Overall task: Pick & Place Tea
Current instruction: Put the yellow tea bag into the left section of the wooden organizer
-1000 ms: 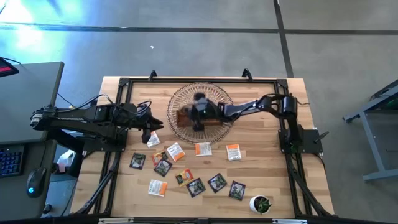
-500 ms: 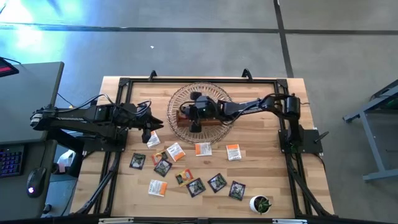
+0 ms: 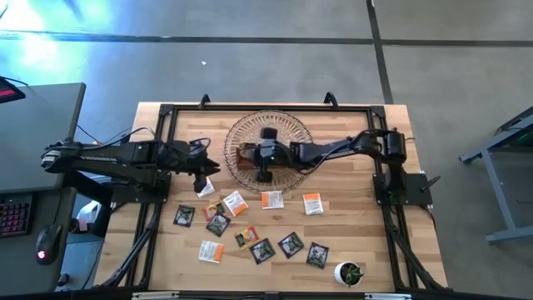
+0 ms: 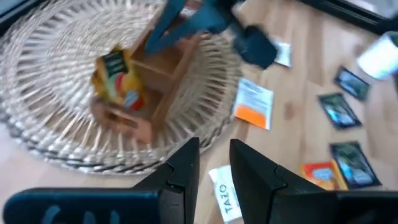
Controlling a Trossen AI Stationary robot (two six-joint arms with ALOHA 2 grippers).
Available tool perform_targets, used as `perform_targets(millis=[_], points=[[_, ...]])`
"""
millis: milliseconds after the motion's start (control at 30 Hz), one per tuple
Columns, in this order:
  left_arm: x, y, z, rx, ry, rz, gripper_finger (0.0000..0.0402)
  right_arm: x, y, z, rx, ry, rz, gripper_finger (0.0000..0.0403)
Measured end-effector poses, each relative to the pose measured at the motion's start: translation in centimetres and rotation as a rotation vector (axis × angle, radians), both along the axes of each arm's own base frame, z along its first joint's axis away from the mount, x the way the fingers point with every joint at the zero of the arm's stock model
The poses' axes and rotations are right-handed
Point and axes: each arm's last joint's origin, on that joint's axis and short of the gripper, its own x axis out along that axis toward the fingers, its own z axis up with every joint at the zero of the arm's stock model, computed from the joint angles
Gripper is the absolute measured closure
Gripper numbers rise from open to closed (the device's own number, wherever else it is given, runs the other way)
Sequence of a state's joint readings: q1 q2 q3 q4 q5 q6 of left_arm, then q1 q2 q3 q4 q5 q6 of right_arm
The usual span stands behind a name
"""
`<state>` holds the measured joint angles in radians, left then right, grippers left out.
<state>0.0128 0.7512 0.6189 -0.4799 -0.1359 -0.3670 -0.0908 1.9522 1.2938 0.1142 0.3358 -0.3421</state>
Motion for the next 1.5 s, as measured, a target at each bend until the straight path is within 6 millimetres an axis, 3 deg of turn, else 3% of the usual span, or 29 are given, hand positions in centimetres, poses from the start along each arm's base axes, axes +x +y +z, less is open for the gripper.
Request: perform_targets(millis=[167,367,433,533,633,733,1033,1500], points=[[2.0,0.4,-1.5,0.008,0.070,0.098,0.0314,-3.0,2.5,4.6,-0.028,0.067,-0.049,0.0402],[4.9,2.2,-2.0,0.063,0.050,0.110,0.0314,-7.8,4.0,8.2,0.297,0.131,-0.043,0.0399],[5.4,3.2,-2.2,0.070,0.087,0.102,0.0314,-8.5,4.3,7.5,0.341,0.110,-0.032,0.0400],[6.1,4.7,-2.2,0.108,0.103,0.088,0.0314,-9.0,4.8,5.0,0.354,0.049,0.001,0.0401],[7.0,6.1,-2.7,0.115,0.084,0.079,0.0314,-9.6,4.9,2.3,0.432,0.005,0.106,0.0400],[7.7,7.4,-3.6,0.136,0.099,0.064,0.0314,-10.0,4.4,1.1,0.480,-0.022,0.216,0.0400],[9.5,9.4,-6.2,0.196,0.136,0.081,0.0315,-10.3,2.5,1.3,0.472,-0.066,0.133,0.0400],[9.5,9.6,-5.7,0.258,0.121,0.124,0.0315,-10.3,3.3,1.2,0.477,-0.050,0.160,0.0400]])
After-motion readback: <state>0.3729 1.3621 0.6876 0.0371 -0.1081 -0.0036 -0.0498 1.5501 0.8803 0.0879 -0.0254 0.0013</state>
